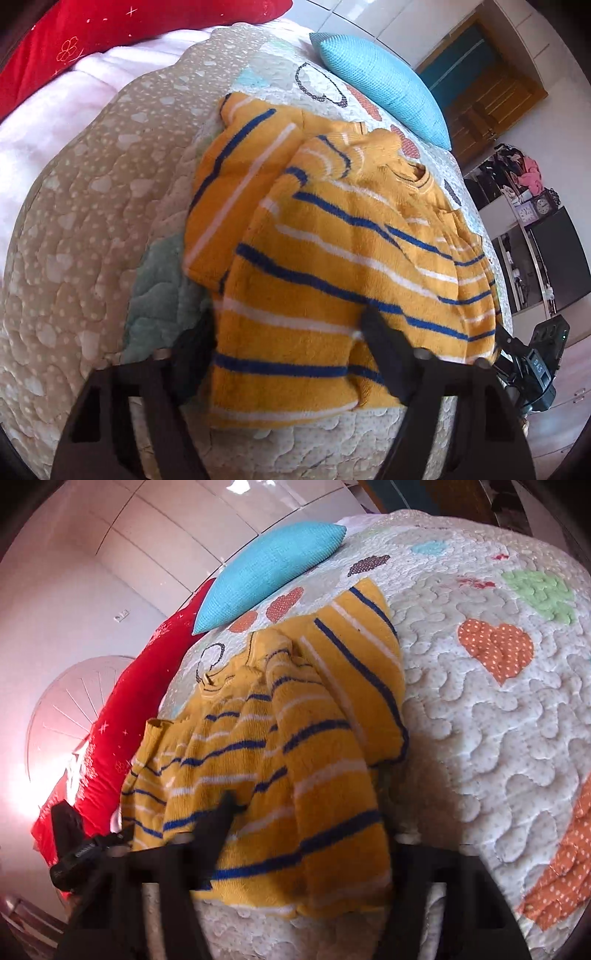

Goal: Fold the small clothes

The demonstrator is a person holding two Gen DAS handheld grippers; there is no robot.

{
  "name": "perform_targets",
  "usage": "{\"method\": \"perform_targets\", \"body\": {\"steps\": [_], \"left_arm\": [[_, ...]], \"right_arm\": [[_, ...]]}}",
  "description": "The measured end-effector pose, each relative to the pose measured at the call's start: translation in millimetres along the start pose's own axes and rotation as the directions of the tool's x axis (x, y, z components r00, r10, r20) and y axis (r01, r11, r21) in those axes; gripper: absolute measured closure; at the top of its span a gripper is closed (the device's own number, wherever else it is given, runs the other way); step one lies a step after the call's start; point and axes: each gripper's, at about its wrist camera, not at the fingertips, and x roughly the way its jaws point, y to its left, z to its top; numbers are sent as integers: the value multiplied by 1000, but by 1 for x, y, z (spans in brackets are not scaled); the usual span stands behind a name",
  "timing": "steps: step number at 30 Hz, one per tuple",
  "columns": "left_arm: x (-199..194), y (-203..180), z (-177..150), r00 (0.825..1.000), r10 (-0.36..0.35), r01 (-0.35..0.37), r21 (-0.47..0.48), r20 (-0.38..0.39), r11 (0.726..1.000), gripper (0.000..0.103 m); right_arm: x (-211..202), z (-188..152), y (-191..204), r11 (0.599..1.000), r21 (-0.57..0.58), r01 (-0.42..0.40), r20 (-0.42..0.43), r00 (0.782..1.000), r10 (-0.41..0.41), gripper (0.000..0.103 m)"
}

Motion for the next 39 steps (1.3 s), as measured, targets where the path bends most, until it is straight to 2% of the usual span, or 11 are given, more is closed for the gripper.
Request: {"method": "perform_targets", "body": {"steps": [1, 5, 10, 13, 15, 20, 23, 26, 30, 35, 39], "left_arm": [[-2, 3, 3, 1000, -3, 2, -20, -25, 1000, 87], [-34, 12, 5, 998, -54, 53, -44, -21, 998, 94], [-56, 23, -10, 999, -28, 27, -30, -22, 999, 97], [-55, 30, -16, 996, 83, -84, -14, -9, 996, 94], [-61, 37, -18, 997, 73, -73, -31, -3, 997, 85], [-102, 34, -19, 978, 160, -164, 19, 132, 986, 77], [-110, 18, -16, 981, 73, -83, 50, 181, 995, 64], [-91, -18, -7, 987, -16, -4, 122, 159, 992, 57], [-42, -60, 10, 996, -56, 41, 197, 68, 980, 57], [16, -52, 53, 998, 44, -48, 138, 35, 989, 57], [29, -24, 83, 999, -10, 9, 14, 35, 1000, 57]], "right_arm": [[-1, 5, -9, 995, 71, -69, -20, 997, 70, 81], [-41, 11, -20, 978, 124, -166, 40, 986, 162, 91], [-59, -4, -38, 991, 109, -80, -3, 997, 81, 90], [-63, -12, -46, 997, 81, -7, -18, 1000, 9, 74], [-79, -13, -41, 998, 52, 28, 25, 999, -29, 58], [-116, -1, -5, 996, -63, 66, 149, 987, -56, 52], [-92, 14, 29, 991, -134, -4, 92, 996, 16, 52], [-45, 26, 53, 983, -168, -69, -6, 998, 69, 52], [16, 43, 59, 982, -190, -2, -84, 996, -15, 52], [50, 77, 39, 969, -192, 154, -59, 984, -169, 54], [59, 101, 15, 985, -114, 126, -54, 990, -133, 54]]}}
